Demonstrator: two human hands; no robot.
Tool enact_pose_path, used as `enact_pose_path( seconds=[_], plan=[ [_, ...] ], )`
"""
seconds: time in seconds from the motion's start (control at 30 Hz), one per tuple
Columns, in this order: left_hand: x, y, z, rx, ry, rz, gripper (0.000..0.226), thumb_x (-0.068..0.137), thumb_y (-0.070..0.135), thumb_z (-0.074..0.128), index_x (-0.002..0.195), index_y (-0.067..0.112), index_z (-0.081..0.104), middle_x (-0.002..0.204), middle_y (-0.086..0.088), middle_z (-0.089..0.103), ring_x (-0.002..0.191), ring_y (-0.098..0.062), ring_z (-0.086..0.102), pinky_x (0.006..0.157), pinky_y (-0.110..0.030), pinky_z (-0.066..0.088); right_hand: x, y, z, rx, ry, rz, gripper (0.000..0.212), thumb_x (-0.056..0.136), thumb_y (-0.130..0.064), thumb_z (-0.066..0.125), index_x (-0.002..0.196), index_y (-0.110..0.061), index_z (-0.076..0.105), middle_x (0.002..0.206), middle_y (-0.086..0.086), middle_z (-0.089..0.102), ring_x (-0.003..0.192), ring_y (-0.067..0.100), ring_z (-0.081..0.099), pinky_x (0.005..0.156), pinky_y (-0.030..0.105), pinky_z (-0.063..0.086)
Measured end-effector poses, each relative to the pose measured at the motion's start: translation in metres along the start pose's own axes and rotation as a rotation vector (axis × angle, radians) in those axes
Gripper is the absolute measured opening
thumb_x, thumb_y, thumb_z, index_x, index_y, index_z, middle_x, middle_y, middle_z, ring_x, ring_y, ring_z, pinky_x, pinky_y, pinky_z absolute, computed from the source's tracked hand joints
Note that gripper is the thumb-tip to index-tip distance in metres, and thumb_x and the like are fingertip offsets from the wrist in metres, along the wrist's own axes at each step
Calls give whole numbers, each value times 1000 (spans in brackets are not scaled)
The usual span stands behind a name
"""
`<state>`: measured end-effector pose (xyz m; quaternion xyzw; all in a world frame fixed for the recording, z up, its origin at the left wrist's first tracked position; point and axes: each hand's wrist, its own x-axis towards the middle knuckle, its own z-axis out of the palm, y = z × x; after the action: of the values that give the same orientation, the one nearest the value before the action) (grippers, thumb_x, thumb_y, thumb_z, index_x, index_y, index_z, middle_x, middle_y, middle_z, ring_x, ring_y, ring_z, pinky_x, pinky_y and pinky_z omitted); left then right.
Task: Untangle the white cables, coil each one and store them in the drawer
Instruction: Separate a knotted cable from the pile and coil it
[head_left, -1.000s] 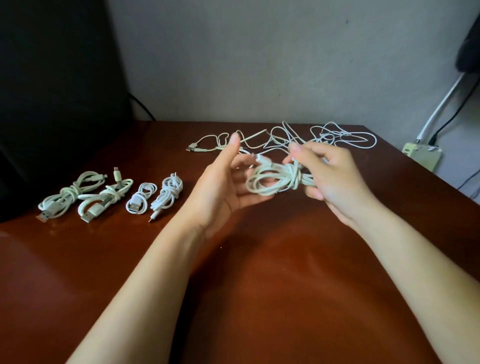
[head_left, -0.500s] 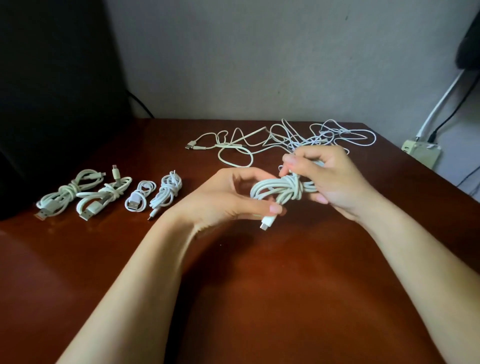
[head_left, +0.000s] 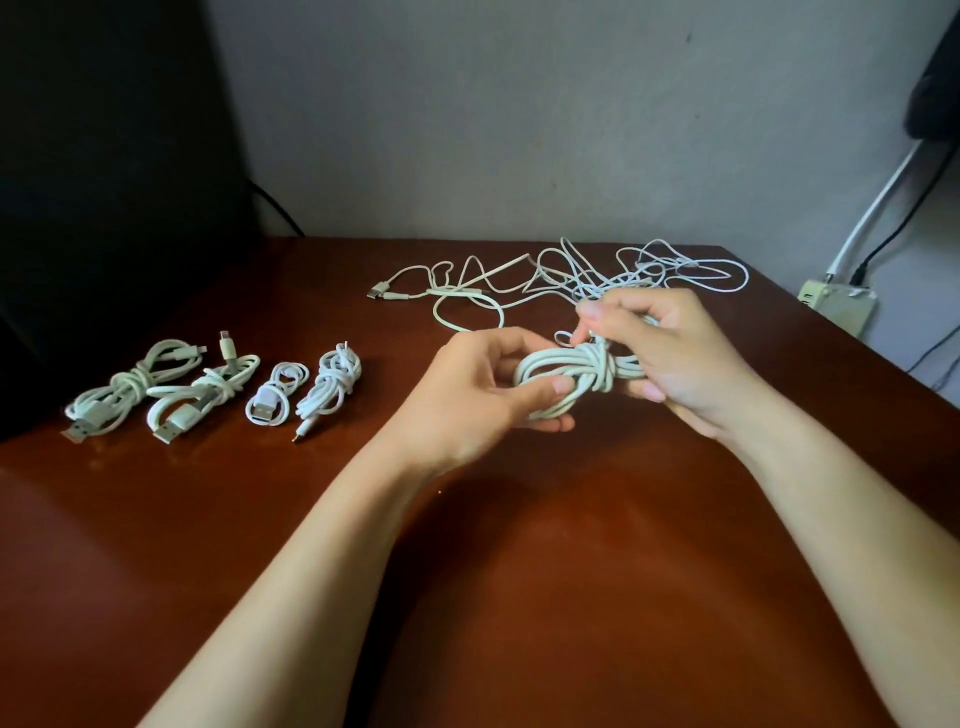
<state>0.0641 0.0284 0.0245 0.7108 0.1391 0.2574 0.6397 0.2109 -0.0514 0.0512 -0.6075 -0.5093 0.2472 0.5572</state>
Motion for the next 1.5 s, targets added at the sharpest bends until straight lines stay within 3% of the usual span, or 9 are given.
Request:
enact_pose_path(
  seconds=[0.33, 0.53, 0.7, 0.83, 0.9, 1.0, 1.07, 1.23, 1.5],
  plan=[
    [0, -3, -2, -29, -230, -85, 12, 100, 9, 45, 111, 4, 43, 68, -4, 55, 46, -10, 47, 45, -16, 36, 0, 2, 5, -63, -106, -34, 26, 88, -26, 56, 72, -8, 65, 59, -9, 60, 52, 2, 50, 42, 16, 37],
    [4, -7, -2, 35, -155, -52, 9, 100, 5, 41, 102, 1, 49, 61, -3, 45, 42, -5, 32, 41, -13, 28, 3, 8, 5, -107, -135, 71, 28, 92, -33, 55, 77, -15, 71, 71, -7, 66, 72, 3, 59, 70, 17, 43],
    [7, -15, 2, 20, -13, -35, 16, 100, 5, 42, 111, 1, 53, 64, -8, 43, 42, -3, 32, 40, -13, 27, 7, 11, 2, -150, 16, -74, 17, 87, -31, 62, 74, -30, 73, 94, -13, 55, 101, -2, 51, 92, 17, 38],
    [10, -18, -2, -145, 131, -10, 21, 101, 6, 41, 116, -1, 54, 65, -5, 44, 47, -7, 28, 43, -16, 21, 8, 14, 9, -297, 222, -347, 15, 88, -31, 62, 74, -35, 66, 93, -17, 58, 97, 6, 54, 91, 24, 39],
    [10, -15, -3, -256, 143, 19, 17, 101, 7, 39, 107, 4, 55, 66, -5, 43, 49, -9, 26, 46, -20, 17, 5, 13, 14, -279, 172, -435, 15, 90, -33, 54, 78, -30, 64, 84, -10, 64, 88, 8, 58, 86, 28, 44],
    [11, -14, -4, -331, 180, 58, 20, 102, 9, 39, 87, 11, 52, 67, -6, 40, 49, -9, 26, 44, -19, 19, -4, 9, 27, -154, -28, -437, 13, 92, -26, 52, 82, -25, 60, 78, 4, 67, 68, 9, 62, 67, 19, 48],
    [11, -15, -6, -326, 212, 55, 20, 102, 11, 40, 85, 11, 51, 65, -7, 38, 49, -10, 24, 43, -18, 20, -7, 9, 32, -192, -82, -479, 11, 90, -25, 53, 84, -29, 61, 73, -1, 66, 66, 7, 65, 65, 16, 48],
    [8, -9, 2, -251, 202, 89, 13, 101, 7, 43, 102, 8, 56, 59, -3, 42, 44, -7, 28, 42, -19, 20, -8, 4, 28, -38, -73, -425, 11, 88, -28, 57, 80, -29, 65, 68, -7, 66, 56, 6, 62, 56, 16, 45],
    [9, -1, -1, -438, 183, 99, 20, 103, 16, 37, 93, 9, 53, 55, 2, 46, 41, -2, 31, 41, -12, 25, -13, -8, 31, 121, -75, -427, 3, 86, -14, 61, 85, -13, 64, 74, -6, 70, 63, 6, 66, 61, 17, 49]
  ],
)
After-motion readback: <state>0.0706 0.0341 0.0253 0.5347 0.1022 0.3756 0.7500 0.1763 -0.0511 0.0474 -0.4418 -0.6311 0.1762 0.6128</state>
